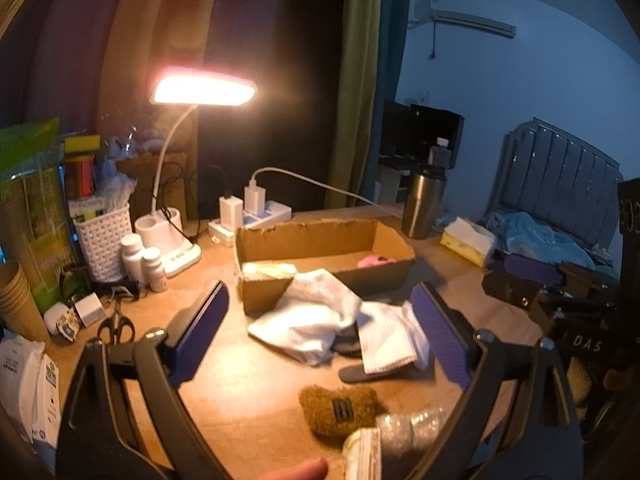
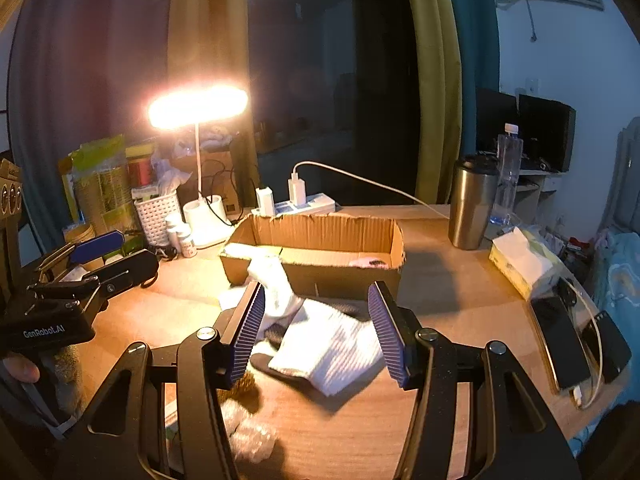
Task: Organize soft objects
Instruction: 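Grasp the printed card box with the left tool while the right grasps the bubble wrap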
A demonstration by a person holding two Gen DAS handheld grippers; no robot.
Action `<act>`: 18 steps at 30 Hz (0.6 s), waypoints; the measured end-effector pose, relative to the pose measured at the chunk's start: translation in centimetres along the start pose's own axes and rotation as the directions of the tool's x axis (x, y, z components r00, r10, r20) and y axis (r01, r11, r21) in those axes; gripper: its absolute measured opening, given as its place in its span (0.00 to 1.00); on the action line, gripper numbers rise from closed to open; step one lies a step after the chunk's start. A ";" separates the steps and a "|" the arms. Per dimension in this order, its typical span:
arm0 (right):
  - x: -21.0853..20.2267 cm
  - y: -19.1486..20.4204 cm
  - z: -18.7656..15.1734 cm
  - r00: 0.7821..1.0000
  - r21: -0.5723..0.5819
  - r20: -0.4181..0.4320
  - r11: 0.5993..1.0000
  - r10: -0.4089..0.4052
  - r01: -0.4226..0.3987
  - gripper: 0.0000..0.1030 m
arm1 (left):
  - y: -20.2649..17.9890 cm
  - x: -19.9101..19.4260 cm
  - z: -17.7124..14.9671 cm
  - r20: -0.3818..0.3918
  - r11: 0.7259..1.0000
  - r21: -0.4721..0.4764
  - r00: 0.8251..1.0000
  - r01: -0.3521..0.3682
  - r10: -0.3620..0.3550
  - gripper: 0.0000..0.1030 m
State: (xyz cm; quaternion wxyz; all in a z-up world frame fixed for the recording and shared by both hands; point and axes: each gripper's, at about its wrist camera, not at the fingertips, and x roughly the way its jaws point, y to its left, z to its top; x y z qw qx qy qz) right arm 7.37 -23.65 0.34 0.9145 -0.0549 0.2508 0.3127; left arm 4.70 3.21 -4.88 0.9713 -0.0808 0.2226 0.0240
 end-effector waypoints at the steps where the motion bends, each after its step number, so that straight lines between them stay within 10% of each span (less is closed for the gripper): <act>1: -0.2 0.1 -0.2 1.000 0.001 -0.002 1.000 -0.002 0.002 0.55 | 0.0 -0.1 -0.1 -0.002 1.000 0.000 1.000 0.003 -0.003 0.91; 18: -0.3 1.1 -4.4 0.996 0.014 -0.093 1.000 -0.001 0.003 0.55 | 0.5 -0.7 -3.5 -0.063 1.000 0.008 0.998 0.018 -0.017 0.91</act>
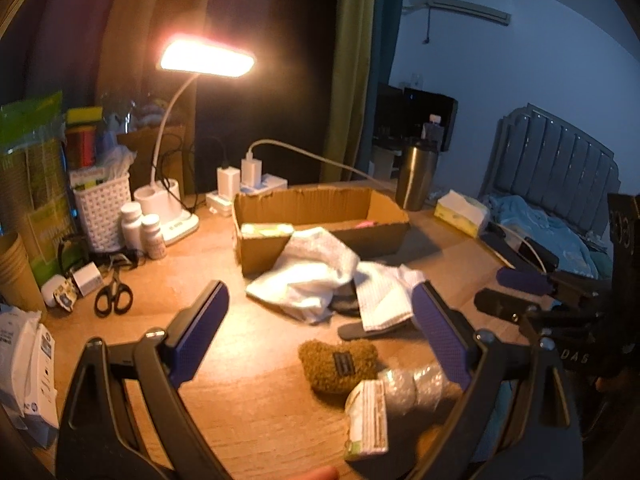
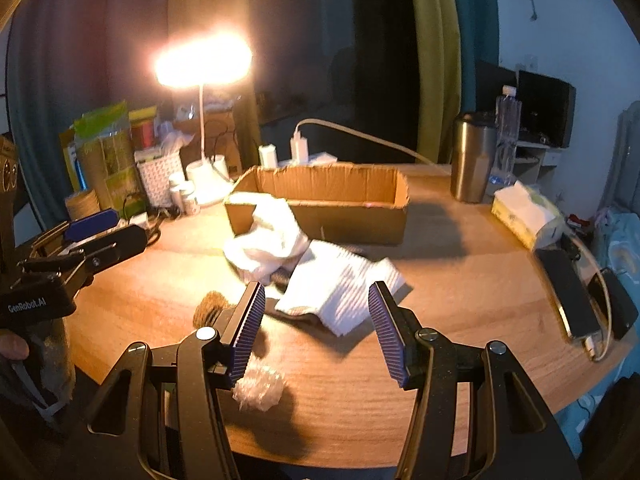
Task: Organize soft objects
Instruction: 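Grasp the printed card box with the left tool while the right grasps the bubble wrap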
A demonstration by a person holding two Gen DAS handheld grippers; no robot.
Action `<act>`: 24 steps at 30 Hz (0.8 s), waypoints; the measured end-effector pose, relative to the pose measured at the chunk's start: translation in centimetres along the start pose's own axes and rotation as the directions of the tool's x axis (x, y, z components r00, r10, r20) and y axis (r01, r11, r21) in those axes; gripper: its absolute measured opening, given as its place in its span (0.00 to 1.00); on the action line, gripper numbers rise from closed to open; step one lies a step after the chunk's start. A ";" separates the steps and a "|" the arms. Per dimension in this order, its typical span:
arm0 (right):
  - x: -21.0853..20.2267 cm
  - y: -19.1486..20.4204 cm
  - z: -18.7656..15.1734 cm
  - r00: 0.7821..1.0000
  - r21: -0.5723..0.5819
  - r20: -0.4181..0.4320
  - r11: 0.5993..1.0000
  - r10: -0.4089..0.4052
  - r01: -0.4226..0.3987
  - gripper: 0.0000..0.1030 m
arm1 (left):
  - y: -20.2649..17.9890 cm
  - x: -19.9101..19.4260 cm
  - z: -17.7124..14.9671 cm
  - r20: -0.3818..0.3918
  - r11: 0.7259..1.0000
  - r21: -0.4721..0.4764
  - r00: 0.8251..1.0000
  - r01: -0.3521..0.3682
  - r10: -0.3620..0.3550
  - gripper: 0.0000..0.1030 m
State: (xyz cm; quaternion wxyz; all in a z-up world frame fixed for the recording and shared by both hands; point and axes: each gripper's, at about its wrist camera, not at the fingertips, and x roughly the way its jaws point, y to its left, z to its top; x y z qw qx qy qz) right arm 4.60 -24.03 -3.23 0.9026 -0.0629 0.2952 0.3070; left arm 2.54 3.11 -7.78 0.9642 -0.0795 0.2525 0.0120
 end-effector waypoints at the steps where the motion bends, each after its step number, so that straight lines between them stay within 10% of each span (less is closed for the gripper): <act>1: 0.3 0.2 -0.3 1.000 -0.001 -0.011 1.000 0.004 -0.004 0.55 | 0.1 0.2 -0.3 -0.008 1.000 0.000 1.000 0.001 -0.001 0.91; 24: 5.6 2.7 -5.2 0.974 -0.017 -0.216 0.997 0.066 -0.071 0.55 | 0.3 3.5 -5.2 -0.170 0.997 0.012 0.983 0.073 -0.070 0.90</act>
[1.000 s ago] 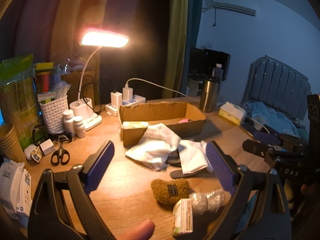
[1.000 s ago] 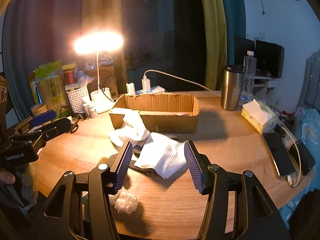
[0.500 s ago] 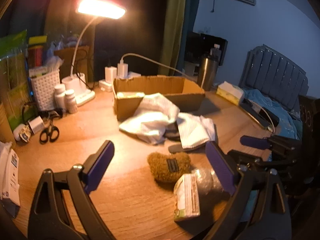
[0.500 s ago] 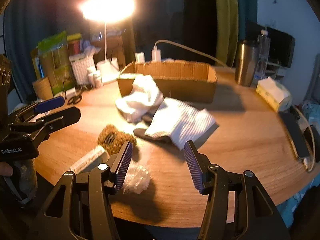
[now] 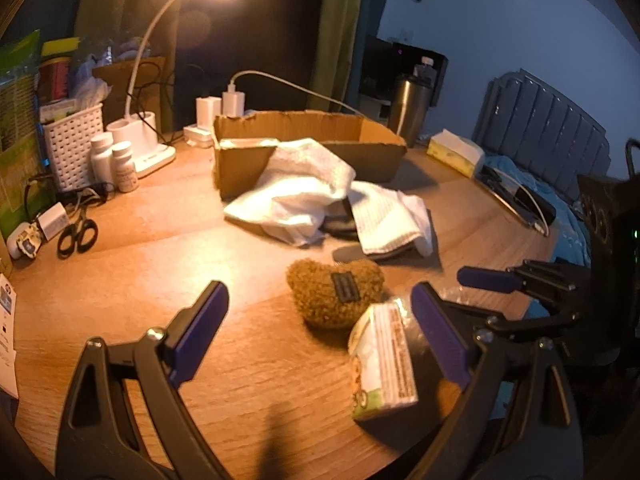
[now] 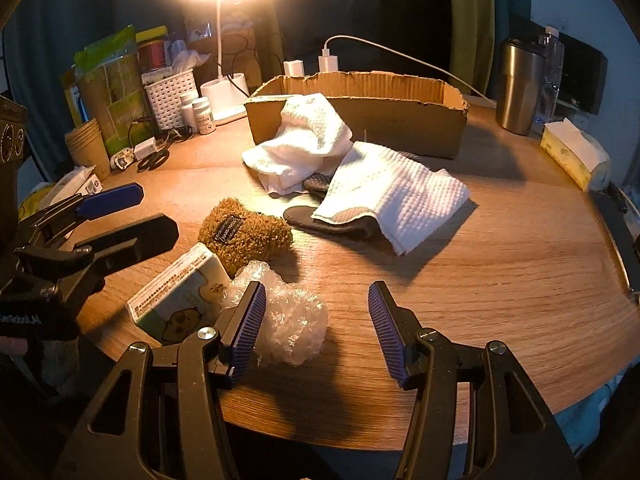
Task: Organize soft objects
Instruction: 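Grasp the printed card box with the left tool while the right grasps the bubble wrap, then carry the card box with the left tool while the right carries the bubble wrap toward the box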
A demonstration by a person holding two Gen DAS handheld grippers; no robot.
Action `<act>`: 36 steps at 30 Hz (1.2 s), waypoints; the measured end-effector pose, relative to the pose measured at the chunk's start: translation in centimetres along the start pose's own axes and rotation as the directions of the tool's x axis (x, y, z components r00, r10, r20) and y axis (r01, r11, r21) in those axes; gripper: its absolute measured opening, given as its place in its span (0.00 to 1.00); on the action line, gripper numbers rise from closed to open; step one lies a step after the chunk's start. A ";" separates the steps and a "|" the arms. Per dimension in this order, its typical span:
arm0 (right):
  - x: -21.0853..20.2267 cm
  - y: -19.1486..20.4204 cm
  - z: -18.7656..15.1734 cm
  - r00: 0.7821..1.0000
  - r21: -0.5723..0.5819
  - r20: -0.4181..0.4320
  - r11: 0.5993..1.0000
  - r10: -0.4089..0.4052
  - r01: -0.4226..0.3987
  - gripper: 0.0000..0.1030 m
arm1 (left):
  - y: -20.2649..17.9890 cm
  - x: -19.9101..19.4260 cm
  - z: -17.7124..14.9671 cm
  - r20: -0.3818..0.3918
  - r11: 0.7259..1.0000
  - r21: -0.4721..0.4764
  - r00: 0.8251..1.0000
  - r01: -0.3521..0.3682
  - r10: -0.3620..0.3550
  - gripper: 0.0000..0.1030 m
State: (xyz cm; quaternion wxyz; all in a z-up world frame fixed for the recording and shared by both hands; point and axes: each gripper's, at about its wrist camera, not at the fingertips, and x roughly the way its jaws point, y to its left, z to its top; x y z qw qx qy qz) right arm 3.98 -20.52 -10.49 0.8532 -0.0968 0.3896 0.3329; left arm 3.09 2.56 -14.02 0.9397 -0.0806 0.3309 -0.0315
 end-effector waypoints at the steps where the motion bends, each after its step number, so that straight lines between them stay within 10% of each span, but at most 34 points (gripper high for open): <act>1: 0.1 0.0 0.0 1.000 0.001 -0.001 1.000 0.000 0.000 0.53 | -0.2 0.3 -0.2 -0.016 1.000 0.012 1.000 0.002 -0.002 0.90; 9: 0.1 -0.2 -0.3 0.998 0.008 -0.010 0.998 0.060 -0.060 0.28 | -0.9 1.4 -0.9 -0.076 0.999 0.039 0.997 0.018 -0.015 0.88; 18: -0.4 -0.2 -0.2 0.998 -0.002 0.016 0.998 0.061 -0.061 0.11 | -0.9 2.3 -1.5 -0.136 0.997 0.052 0.990 0.049 -0.041 0.52; 36: -2.1 -1.8 1.0 0.996 0.022 0.089 1.000 0.007 -0.009 0.10 | -1.7 1.9 -0.9 -0.131 0.995 0.084 0.990 0.055 -0.043 0.26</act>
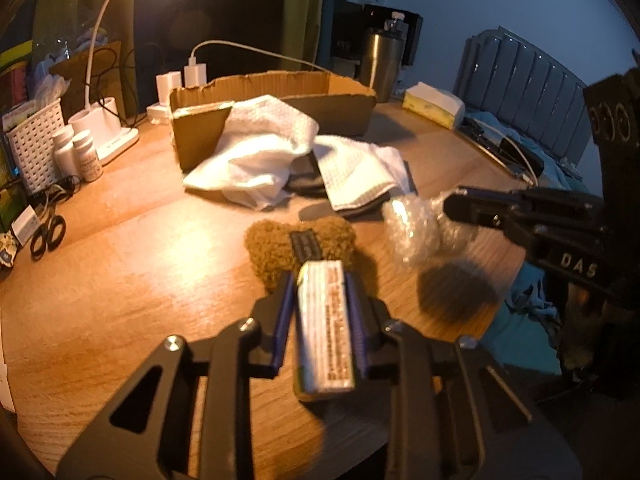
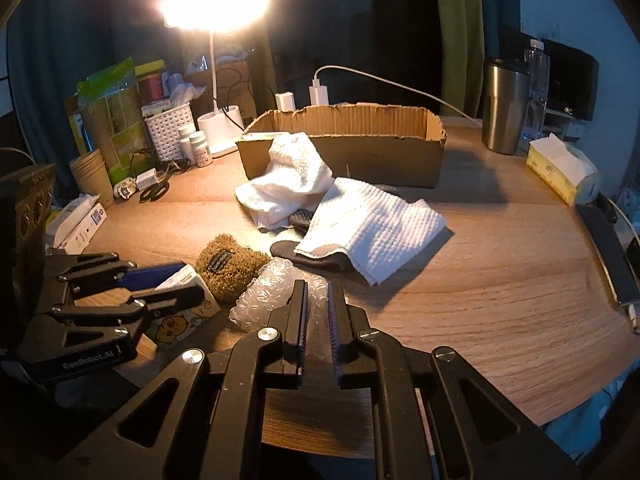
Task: Organize soft objects
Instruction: 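Carry the card box with the left tool while the right carries the bubble wrap toward the box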
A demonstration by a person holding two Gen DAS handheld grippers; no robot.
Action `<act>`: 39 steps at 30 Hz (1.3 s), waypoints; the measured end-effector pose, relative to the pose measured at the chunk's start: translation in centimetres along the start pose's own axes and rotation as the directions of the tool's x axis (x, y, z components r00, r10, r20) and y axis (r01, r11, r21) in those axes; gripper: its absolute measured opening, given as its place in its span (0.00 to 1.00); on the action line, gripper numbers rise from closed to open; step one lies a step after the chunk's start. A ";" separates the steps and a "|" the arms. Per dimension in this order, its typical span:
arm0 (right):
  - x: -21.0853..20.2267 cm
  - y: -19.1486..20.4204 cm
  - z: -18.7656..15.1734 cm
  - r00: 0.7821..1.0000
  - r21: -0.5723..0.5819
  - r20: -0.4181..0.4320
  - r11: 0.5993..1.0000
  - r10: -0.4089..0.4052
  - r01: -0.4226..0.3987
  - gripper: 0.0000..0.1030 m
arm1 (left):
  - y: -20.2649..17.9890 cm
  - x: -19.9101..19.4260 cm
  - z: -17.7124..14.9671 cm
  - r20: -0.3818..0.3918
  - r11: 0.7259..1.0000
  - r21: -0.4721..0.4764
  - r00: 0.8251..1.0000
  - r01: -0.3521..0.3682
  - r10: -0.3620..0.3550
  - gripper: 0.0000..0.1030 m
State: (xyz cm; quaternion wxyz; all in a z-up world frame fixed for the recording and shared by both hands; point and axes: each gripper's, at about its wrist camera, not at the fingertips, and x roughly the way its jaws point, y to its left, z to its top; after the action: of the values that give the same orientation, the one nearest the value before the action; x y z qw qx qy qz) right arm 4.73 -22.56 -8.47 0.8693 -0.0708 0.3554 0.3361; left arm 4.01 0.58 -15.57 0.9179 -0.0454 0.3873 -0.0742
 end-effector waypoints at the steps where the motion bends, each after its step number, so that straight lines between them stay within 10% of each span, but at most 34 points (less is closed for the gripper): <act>1: -0.1 0.0 0.1 1.000 0.000 0.002 1.000 -0.001 0.001 0.10 | 0.1 0.0 0.0 -0.004 1.000 -0.008 1.000 0.001 -0.001 0.26; 39: -2.9 -1.0 2.6 0.993 0.002 0.119 1.000 0.000 0.000 0.10 | -0.5 -3.0 3.7 0.144 1.000 -0.008 0.990 -0.001 0.003 0.25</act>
State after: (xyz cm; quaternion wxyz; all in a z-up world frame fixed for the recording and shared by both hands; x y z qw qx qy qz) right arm 5.32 -23.97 -4.75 0.8890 -0.0497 0.3033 0.3395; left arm 4.58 0.69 -10.78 0.9434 -0.0541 0.3202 -0.0681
